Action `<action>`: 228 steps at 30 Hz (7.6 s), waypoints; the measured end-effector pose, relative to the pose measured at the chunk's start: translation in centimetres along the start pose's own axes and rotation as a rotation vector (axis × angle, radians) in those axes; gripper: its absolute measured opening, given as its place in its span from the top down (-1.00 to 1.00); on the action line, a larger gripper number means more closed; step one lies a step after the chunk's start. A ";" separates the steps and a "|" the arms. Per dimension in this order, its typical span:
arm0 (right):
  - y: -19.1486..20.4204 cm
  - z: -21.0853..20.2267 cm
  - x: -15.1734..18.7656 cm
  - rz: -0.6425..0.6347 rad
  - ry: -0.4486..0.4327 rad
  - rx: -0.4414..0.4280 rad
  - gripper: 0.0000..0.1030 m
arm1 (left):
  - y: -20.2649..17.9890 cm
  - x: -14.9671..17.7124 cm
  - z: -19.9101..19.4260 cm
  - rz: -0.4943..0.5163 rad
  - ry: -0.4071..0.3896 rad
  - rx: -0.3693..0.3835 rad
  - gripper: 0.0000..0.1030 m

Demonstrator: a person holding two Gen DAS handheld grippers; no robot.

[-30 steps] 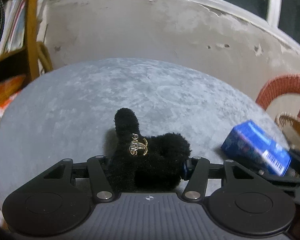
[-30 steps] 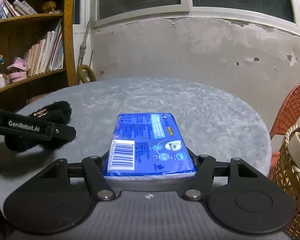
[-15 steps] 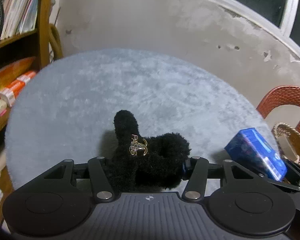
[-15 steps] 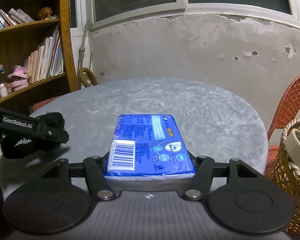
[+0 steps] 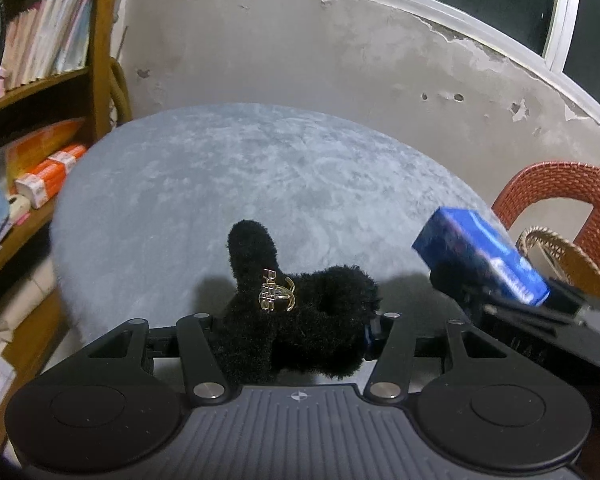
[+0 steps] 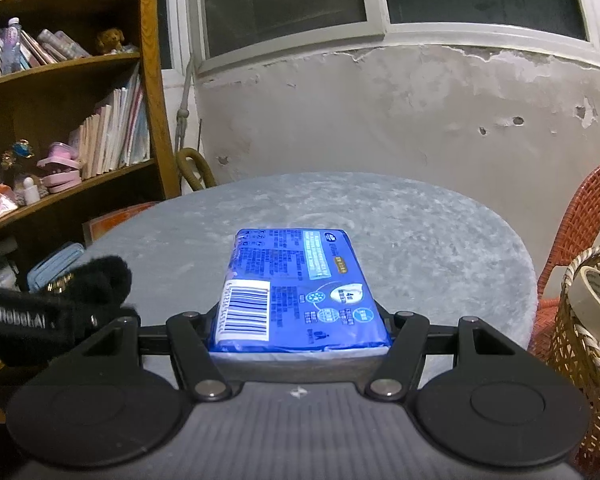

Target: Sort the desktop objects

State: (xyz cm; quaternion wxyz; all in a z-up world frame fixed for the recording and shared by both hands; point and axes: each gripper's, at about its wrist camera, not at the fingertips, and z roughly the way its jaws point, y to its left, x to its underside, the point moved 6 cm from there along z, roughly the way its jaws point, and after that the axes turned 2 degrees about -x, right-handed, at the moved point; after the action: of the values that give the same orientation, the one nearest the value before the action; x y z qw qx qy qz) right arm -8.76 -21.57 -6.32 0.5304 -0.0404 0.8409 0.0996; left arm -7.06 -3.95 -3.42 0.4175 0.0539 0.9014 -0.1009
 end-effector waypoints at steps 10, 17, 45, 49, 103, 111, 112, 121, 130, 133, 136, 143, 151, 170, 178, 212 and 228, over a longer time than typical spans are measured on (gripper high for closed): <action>1.1 -3.0 0.1 0.013 -0.032 0.015 -0.17 | 0.7 1.4 -3.8 -0.031 -0.014 -0.020 -0.15; 3.2 -5.1 -1.8 -0.044 -0.109 0.011 -0.17 | 0.8 1.3 -7.8 -0.015 -0.103 -0.012 -0.15; 5.7 -8.2 -3.2 -0.179 -0.227 0.031 -0.17 | 0.6 1.7 -12.0 0.005 -0.210 -0.024 -0.15; 5.6 -7.9 -3.0 -0.179 -0.216 0.029 -0.17 | 0.7 1.7 -11.7 0.003 -0.207 -0.030 -0.15; 5.3 -7.8 -2.6 -0.186 -0.202 0.025 -0.17 | 1.0 2.1 -11.2 0.000 -0.198 -0.058 -0.15; 5.2 -7.8 -2.5 -0.189 -0.201 0.023 -0.17 | 1.0 2.1 -11.3 0.000 -0.199 -0.059 -0.15; 5.3 -7.7 -2.6 -0.189 -0.202 0.023 -0.17 | 1.0 2.1 -11.3 0.000 -0.198 -0.059 -0.15; 5.3 -7.7 -2.4 -0.192 -0.199 0.021 -0.17 | 1.0 2.3 -11.1 0.000 -0.195 -0.061 -0.15; 5.3 -7.7 -2.4 -0.193 -0.200 0.020 -0.17 | 1.1 2.5 -10.9 -0.002 -0.194 -0.062 -0.15; 5.4 -7.8 -2.4 -0.193 -0.200 0.020 -0.17 | 1.1 2.5 -10.9 -0.002 -0.194 -0.062 -0.15; 5.3 -7.8 -2.4 -0.194 -0.200 0.019 -0.17 | 1.1 2.5 -10.9 -0.003 -0.193 -0.061 -0.15; 5.3 -7.8 -2.4 -0.194 -0.199 0.019 -0.17 | 1.3 2.5 -10.9 -0.004 -0.191 -0.064 -0.15; 5.4 -7.8 -2.4 -0.194 -0.200 0.020 -0.17 | 1.3 2.5 -10.9 -0.004 -0.191 -0.065 -0.15; 5.3 -7.7 -2.3 -0.194 -0.200 0.019 -0.17 | 1.8 2.4 -10.8 -0.007 -0.189 -0.065 -0.15; 5.2 -7.7 -2.3 -0.195 -0.205 0.028 -0.17 | 1.9 2.3 -10.8 -0.012 -0.190 -0.065 -0.15; 3.7 -6.1 -1.1 -0.151 -0.088 0.136 -0.17 | 1.2 2.8 -10.4 -0.007 -0.185 -0.058 -0.15; 3.6 -5.7 -1.2 -0.134 -0.074 0.138 -0.17 | 1.3 2.9 -10.4 -0.005 -0.181 -0.056 -0.15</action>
State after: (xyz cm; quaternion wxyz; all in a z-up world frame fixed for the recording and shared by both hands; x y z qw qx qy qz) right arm -13.90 -19.34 -2.41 0.5681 -0.0565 0.8210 0.0072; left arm -16.42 -0.31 0.71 0.4985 0.0305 0.8625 -0.0814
